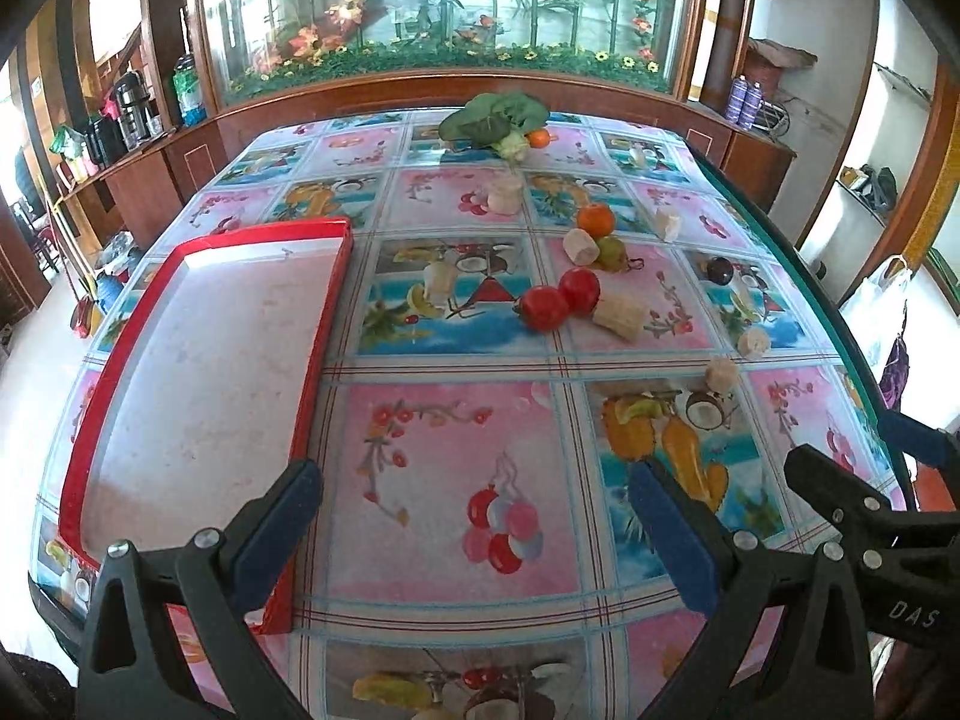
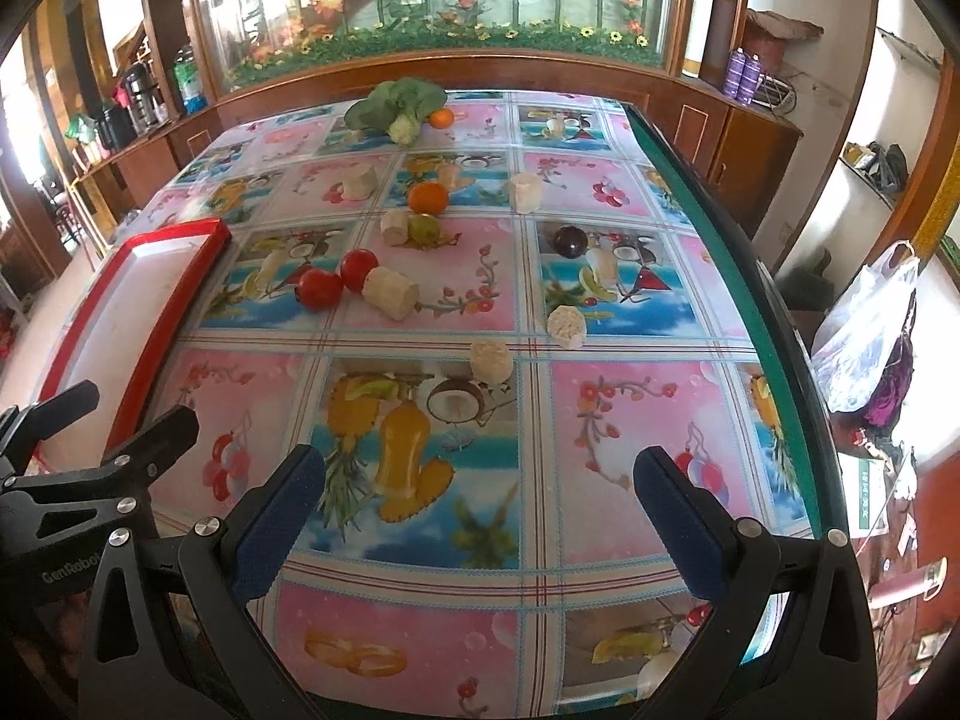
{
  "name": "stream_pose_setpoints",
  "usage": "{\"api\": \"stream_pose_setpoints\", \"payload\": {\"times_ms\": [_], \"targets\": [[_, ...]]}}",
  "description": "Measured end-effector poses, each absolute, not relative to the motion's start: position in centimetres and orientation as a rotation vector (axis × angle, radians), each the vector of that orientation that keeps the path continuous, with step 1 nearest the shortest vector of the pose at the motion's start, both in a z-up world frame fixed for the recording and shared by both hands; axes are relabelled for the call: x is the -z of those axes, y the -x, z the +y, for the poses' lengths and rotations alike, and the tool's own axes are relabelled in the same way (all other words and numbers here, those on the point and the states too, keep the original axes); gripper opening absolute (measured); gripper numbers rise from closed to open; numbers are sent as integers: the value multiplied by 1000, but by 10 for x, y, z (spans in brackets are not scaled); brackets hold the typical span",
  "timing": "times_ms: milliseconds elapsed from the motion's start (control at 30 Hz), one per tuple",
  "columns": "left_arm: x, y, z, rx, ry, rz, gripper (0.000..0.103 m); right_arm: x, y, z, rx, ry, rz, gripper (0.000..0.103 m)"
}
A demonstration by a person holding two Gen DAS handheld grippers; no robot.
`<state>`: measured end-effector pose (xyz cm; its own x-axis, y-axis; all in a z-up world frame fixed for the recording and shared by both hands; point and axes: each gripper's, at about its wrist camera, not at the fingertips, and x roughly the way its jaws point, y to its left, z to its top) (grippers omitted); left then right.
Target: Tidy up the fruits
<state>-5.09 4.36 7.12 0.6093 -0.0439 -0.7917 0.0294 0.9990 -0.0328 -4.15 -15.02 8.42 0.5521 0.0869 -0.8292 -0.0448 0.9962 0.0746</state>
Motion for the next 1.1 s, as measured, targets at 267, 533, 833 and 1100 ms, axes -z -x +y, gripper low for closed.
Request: {"api": "stream_pose_setpoints", "payload": {"times_ms": [267, 533, 833, 1100], "targets": [[-72, 52, 42, 43, 11, 912, 103, -85, 44, -152, -74, -45, 979, 103], [-72, 49, 39, 41, 6, 918, 103, -87, 42, -156, -79, -47, 975, 103], [-67, 42, 36, 43, -1, 940, 103, -83, 36, -169, -105, -58, 964, 103], [-62, 33, 30, 65, -16, 967, 103, -66, 18, -191, -156, -55, 973, 103]]}}
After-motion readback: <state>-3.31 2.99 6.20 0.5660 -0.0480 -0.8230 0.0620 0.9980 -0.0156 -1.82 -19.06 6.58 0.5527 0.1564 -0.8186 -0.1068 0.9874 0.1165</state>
